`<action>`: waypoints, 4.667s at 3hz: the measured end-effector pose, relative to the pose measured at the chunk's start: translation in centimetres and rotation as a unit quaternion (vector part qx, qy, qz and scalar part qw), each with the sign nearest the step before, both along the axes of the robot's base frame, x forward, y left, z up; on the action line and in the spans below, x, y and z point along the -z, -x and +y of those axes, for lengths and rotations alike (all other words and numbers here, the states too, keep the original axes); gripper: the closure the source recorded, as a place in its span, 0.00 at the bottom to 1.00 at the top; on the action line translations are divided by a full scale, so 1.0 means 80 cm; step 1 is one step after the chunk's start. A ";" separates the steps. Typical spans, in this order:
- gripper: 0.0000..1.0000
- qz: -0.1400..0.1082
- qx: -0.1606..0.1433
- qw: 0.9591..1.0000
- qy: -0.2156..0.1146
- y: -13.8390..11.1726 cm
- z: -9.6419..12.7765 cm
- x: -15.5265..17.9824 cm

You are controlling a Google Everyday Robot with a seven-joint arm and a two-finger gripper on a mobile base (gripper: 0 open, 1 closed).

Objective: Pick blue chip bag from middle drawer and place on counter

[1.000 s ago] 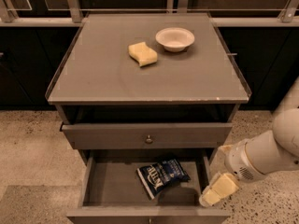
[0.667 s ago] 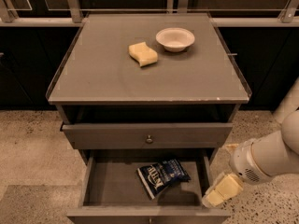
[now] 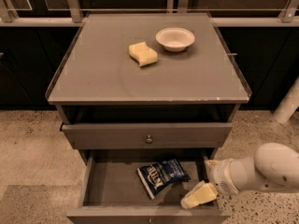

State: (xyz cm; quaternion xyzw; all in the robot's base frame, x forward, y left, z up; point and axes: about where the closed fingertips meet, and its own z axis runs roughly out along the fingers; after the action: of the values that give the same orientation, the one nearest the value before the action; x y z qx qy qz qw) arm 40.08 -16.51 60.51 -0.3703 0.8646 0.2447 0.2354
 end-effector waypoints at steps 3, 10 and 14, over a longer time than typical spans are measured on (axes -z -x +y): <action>0.00 -0.007 0.011 1.000 -0.009 -0.021 0.012 0.061; 0.00 -0.165 -0.003 0.986 0.016 -0.148 0.098 0.184; 0.00 -0.111 -0.004 0.991 0.075 -0.126 0.107 0.273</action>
Offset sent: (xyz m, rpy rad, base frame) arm -0.0007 -0.0075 -0.0322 -0.0328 0.0263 -0.0397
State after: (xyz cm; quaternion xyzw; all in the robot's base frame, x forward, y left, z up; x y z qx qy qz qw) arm 50.15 -7.95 38.66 -0.4153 0.8477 0.1377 0.3001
